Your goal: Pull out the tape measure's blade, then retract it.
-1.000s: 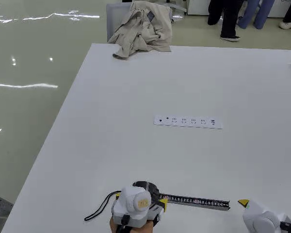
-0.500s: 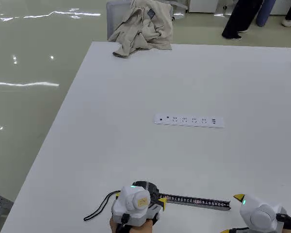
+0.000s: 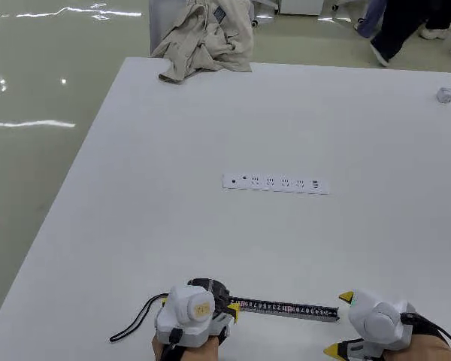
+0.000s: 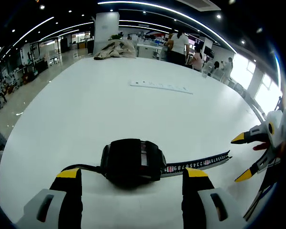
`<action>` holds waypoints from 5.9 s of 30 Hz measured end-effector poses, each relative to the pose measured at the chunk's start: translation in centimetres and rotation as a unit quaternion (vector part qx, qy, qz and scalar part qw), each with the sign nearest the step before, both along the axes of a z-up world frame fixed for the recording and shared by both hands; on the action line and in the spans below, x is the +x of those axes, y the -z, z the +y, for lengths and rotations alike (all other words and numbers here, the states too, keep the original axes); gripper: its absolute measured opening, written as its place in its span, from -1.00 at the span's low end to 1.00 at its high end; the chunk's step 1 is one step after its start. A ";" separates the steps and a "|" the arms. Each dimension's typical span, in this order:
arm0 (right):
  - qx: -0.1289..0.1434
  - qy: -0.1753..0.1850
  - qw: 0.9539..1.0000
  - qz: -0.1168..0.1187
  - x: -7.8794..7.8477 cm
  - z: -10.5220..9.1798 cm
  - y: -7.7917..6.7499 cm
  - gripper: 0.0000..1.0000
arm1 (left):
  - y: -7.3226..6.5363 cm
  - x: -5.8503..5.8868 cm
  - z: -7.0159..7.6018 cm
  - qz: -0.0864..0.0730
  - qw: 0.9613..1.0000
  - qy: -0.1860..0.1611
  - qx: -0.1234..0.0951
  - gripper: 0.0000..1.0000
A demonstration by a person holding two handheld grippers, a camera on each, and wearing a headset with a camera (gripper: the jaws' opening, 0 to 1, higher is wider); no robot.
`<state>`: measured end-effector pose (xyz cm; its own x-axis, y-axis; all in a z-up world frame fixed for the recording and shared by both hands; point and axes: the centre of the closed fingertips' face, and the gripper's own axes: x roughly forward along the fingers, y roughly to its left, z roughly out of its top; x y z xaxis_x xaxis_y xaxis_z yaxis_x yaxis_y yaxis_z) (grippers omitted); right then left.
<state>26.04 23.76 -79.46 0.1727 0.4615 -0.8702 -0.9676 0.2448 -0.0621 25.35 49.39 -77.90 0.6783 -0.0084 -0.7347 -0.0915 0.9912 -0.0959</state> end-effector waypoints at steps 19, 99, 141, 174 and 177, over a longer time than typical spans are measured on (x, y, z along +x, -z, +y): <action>-0.030 -0.063 0.997 0.011 1.7 0.0 1.2 0.14 | 0.6 0.5 0.2 0.003 1.000 -0.018 -0.011 0.60; -0.066 -0.130 0.989 0.038 2.3 -0.8 3.3 -0.68 | 1.2 1.3 -0.2 -0.009 1.000 -0.019 -0.019 0.20; -0.049 -0.159 0.986 -0.029 2.2 0.3 2.9 -0.72 | 1.1 1.3 -0.1 -0.029 0.999 -0.011 -0.010 0.14; -0.035 -0.171 0.984 -0.034 2.0 3.6 2.9 -0.72 | 1.3 1.3 -0.1 -0.025 1.000 -0.008 -0.009 0.14; -0.034 -0.172 0.984 -0.035 2.0 3.9 2.9 -0.72 | 1.1 1.3 -0.1 -0.025 1.000 -0.009 -0.009 0.14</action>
<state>28.01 27.62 -82.34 0.0775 0.4438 -0.8928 -0.9853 -0.1027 -0.1366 26.63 49.24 -79.02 0.7136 -0.0096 -0.7004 -0.1034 0.9875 -0.1189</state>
